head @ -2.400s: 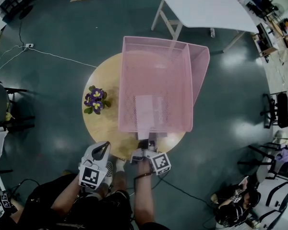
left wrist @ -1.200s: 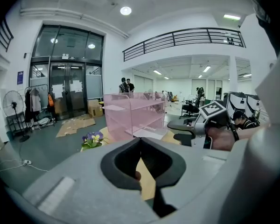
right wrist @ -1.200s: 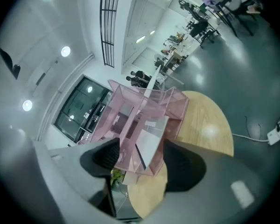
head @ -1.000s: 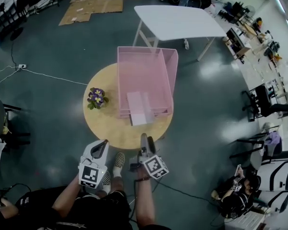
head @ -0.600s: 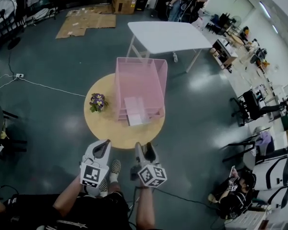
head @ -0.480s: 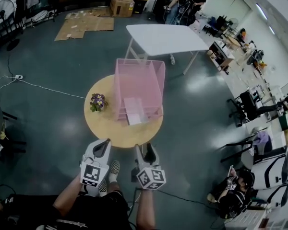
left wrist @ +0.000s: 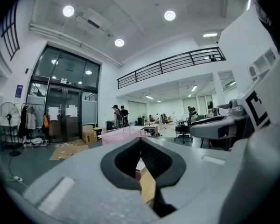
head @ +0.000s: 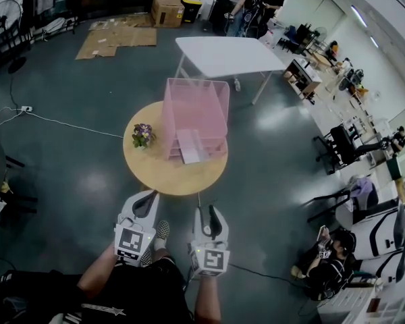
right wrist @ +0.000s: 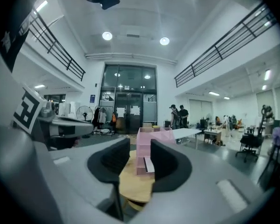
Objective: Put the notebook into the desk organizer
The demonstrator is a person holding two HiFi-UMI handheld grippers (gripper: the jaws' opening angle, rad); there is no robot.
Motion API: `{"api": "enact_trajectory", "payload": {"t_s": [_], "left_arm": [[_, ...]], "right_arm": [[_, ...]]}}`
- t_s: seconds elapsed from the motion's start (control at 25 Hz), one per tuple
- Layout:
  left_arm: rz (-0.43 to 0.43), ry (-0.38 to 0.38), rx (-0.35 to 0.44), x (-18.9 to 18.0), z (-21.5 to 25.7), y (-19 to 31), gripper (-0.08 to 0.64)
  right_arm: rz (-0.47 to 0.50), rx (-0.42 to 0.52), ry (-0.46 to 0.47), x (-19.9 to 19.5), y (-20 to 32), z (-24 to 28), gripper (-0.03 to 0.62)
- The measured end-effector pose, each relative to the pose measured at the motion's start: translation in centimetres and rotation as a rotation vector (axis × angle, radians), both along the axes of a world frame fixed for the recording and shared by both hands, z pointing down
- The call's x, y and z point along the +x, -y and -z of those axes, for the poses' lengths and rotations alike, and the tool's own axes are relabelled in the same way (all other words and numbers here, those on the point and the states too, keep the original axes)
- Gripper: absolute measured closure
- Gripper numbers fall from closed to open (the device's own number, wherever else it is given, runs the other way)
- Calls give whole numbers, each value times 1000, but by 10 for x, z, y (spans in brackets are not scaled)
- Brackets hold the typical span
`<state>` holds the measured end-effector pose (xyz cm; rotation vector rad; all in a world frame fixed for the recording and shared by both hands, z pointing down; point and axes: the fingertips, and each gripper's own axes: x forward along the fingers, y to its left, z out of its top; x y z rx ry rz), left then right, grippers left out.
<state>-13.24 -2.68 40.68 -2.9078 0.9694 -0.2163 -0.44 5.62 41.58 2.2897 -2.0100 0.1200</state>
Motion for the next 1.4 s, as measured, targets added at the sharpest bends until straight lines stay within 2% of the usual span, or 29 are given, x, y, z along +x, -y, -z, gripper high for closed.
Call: {"api": "enact_trajectory", "payload": {"t_s": [0.24,0.44,1.4], "left_arm": [[-7,-18,15,-13,11,-28,549],[1,-24,22,-22,13,-38,549],[9,-28,11,-35,8,-39,549]], "right_arm": [[0,-9,-42,-20,-36,4,499],[-9,3,-62,-31,-48,9,584],[0,30,-70,-42,-47,17,586]]}}
